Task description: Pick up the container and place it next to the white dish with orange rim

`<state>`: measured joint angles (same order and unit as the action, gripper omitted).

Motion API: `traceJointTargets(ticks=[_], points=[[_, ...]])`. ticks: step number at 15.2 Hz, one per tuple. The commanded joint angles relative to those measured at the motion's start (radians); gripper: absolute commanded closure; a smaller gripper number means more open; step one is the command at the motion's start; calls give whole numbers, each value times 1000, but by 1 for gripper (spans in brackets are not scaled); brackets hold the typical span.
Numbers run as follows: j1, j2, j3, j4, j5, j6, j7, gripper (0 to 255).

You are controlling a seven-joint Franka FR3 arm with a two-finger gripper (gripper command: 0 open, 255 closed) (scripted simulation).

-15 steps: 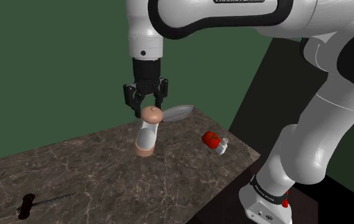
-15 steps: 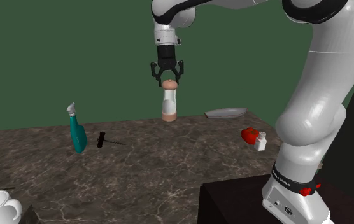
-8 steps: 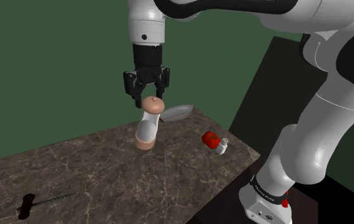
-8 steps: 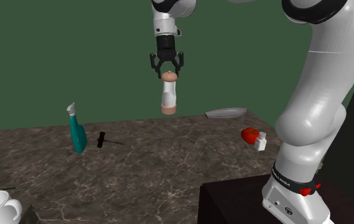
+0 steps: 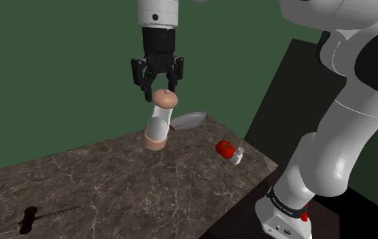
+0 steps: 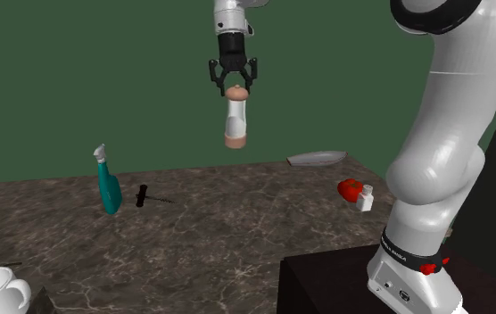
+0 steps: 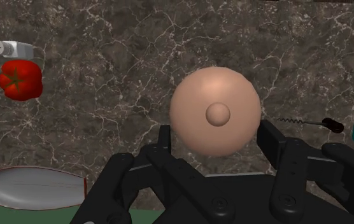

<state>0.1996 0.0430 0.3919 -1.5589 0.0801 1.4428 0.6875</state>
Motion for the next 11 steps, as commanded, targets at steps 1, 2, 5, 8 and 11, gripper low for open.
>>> traceJointTargets(ticks=[1,2,5,8,11], points=[[-15,-28,-12,-21,7,-7,-27,255],[-28,-56,-25,-52,12,-5,-54,255],[-64,-130,-66,-133,23,-1,-134,255],[-96,-194,-109,-201,24,-1,-213,255],[-125,-248,-155,-257,16,-3,-290,255]])
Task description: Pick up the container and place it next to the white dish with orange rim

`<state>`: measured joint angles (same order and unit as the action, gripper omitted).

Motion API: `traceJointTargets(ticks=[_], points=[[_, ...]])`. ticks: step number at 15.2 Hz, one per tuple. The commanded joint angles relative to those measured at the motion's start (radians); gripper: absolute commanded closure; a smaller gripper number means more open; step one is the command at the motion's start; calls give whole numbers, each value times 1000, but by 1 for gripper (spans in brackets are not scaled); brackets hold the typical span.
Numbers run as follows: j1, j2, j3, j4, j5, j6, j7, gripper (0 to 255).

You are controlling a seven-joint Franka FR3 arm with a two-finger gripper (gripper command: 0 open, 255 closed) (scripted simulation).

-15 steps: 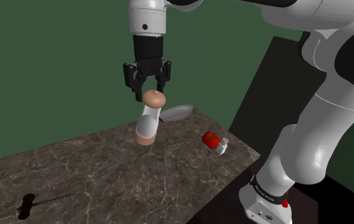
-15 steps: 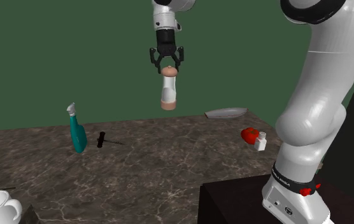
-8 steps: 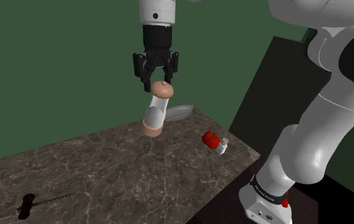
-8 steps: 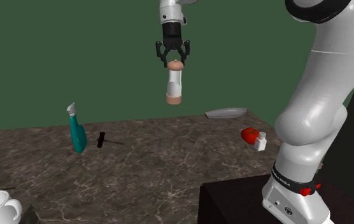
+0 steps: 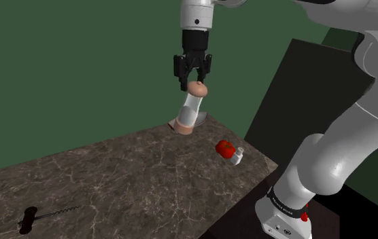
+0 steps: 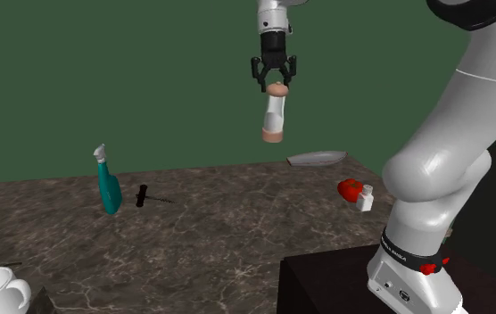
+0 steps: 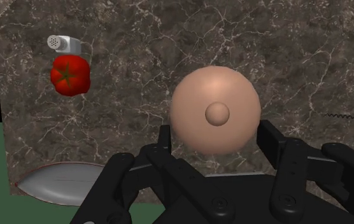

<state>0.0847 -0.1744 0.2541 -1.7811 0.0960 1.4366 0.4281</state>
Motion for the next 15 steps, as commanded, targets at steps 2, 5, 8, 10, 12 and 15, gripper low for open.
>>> traceJointTargets(ticks=[2,5,8,10,12,15], points=[[-29,-61,-48,-67,-9,1,-82,255],[-57,-98,-95,-105,-28,-2,-157,255],[-85,-126,-143,-133,-51,-4,-232,255],[-104,-140,-175,-147,-69,-5,-282,255],[-122,-149,-207,-156,-87,-6,-331,255],[-150,-154,-256,-162,-116,-5,-405,255]])
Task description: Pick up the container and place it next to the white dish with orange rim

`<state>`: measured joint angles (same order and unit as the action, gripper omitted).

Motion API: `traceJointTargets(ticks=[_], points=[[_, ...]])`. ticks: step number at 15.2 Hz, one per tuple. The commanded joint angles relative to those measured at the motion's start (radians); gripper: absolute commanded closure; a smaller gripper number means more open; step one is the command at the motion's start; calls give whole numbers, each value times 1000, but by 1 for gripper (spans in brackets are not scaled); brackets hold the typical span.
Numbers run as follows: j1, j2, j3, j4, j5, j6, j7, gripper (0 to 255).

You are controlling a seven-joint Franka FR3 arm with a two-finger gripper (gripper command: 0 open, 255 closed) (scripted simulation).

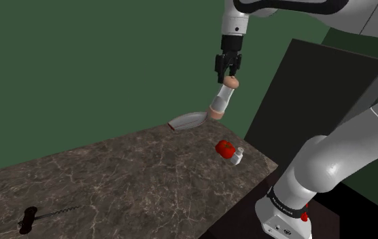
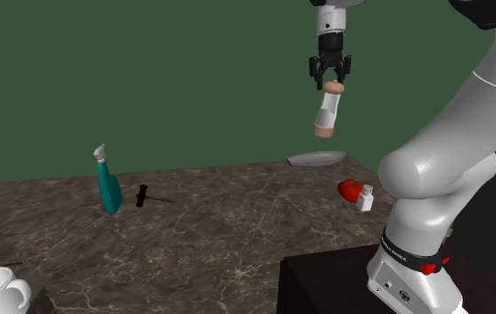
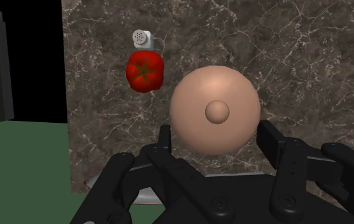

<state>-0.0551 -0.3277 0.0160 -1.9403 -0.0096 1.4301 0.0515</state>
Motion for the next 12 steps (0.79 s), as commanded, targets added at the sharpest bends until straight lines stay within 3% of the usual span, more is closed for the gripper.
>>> traceJointTargets(ticks=[1,12], points=[[-20,-1,-34,-2,-20,2,-53,255],[-121,72,-212,72,-112,18,-327,255]])
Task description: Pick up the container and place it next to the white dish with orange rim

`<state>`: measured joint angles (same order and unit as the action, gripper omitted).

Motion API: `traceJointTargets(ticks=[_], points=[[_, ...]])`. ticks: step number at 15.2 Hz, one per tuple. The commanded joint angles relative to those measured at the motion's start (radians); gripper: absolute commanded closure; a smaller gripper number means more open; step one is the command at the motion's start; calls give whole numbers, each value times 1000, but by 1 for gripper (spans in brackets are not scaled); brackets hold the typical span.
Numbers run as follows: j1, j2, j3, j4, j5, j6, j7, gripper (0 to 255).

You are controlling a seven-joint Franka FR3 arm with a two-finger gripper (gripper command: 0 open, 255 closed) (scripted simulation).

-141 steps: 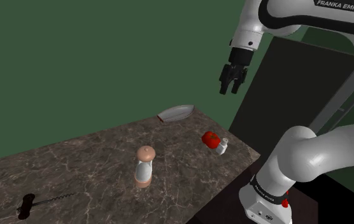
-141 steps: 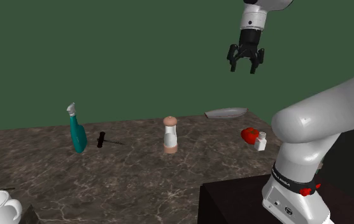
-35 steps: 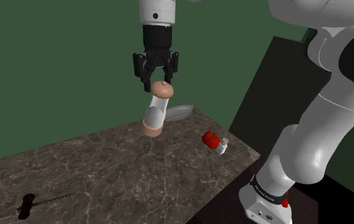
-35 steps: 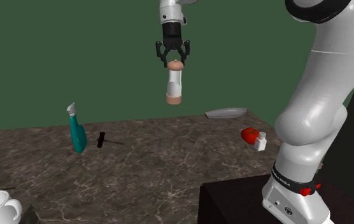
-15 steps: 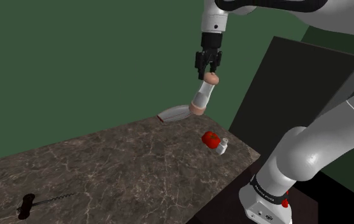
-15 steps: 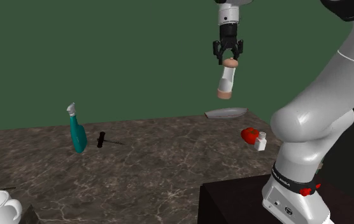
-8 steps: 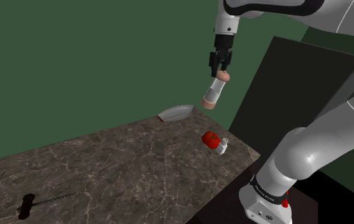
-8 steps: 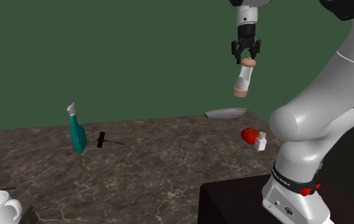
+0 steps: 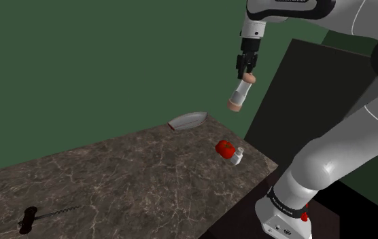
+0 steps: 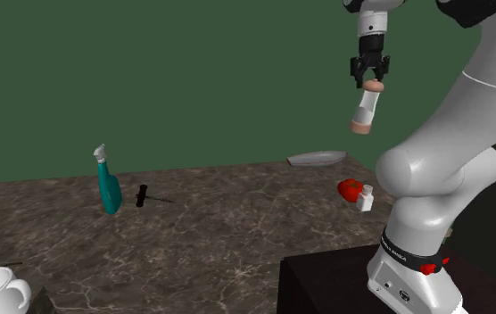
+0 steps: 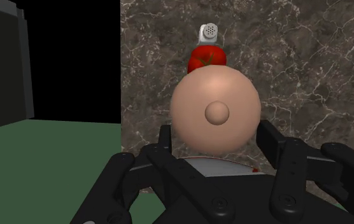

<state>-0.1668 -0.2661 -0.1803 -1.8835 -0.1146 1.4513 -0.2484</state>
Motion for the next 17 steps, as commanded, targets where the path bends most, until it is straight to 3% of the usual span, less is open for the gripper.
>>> traceJointTargets(ticks=[1,9,17], points=[[-18,23,-32,29,-13,-1,-52,255],[-89,156,-148,168,-28,11,-246,255],[-91,140,-149,43,-33,120,-231,255]])
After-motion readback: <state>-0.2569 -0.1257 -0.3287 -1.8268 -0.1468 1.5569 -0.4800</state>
